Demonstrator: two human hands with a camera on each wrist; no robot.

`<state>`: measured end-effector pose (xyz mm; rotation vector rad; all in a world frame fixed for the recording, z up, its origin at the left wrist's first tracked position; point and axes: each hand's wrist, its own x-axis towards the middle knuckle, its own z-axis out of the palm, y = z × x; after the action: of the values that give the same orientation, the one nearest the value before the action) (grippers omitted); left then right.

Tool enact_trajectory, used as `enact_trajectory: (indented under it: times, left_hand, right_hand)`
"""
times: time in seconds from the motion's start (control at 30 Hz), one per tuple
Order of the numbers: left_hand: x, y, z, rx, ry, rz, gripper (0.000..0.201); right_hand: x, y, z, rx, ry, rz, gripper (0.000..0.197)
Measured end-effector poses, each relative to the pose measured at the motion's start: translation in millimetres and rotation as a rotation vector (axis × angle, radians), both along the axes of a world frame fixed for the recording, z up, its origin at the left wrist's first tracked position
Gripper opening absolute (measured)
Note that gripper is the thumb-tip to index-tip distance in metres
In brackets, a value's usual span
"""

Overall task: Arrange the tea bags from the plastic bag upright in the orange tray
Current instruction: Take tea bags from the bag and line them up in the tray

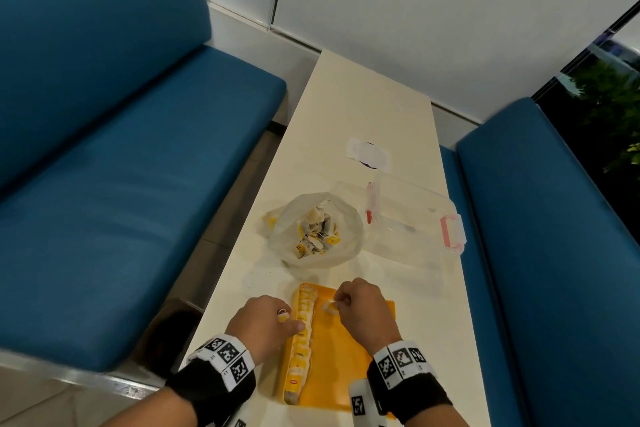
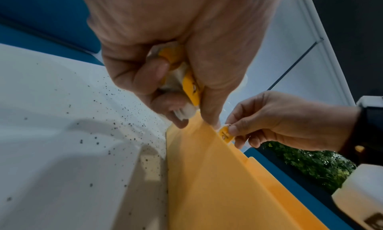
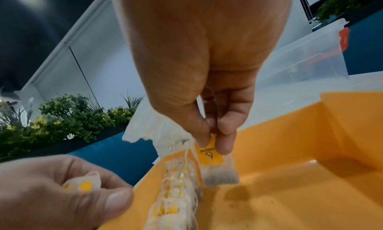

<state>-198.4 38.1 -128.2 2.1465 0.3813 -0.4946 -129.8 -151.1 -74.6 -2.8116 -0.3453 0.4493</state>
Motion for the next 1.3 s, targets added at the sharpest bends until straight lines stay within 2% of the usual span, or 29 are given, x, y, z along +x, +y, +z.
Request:
enact_trajectory:
  times: [0.13,0.37,0.87,1.0,1.07,1.13,1.17,1.23,1.3]
  left_hand:
    - [-4.3,2.2,-2.2,-0.003,0.004,0.005,0.057]
    - [-11.0,10.4,-3.4,-0.056,0.021,-0.012,0.060]
    - [-14.9,13.7,-9.9,-0.123,0.024,-0.002,0.059]
    - [-14.5,16.8,-10.6,-0.151,0.007,-0.022,0.060]
    - [-13.7,20.2,-7.5,-0.173,-0.017,-0.034,0.053]
    - [-13.4,24.2,-2.6,-0.233,-0.049,-0.003,0.038]
    - [-13.3,25.9,0.6,-0.312,-0.038,0.045,0.039]
    - [-12.0,27.9,9.2,-0.541,0.067,0.191,0.051]
    - [-9.6,29.3,18.4,-0.693,0.169,0.289,0.062]
  right_hand:
    - [-1.2,7.3,-9.8,-0.046,-0.017,0.019,0.018]
    - [-7.2,22.3,-26.6,-0.013,-0.054,0.021,0.013]
    - [-9.8,28.4,-34.2,-0.138,-0.111,0.004,0.011]
    - [-9.9,28.5,-33.4,-0.123,-0.100,0.001,0.011]
    - [-10.1,27.4,-31.2,-0.086,-0.089,0.001,0.011]
    - [-12.0,25.4,-26.8,-0.027,-0.084,-0.019,0.012]
    - [-13.3,23.7,-24.8,0.006,-0.092,-0.039,0.012]
    - [-17.5,20.9,-18.2,0.089,-0.122,-0.080,0.012]
    - [-23.6,21.2,-8.8,0.204,-0.132,-0.093,0.011]
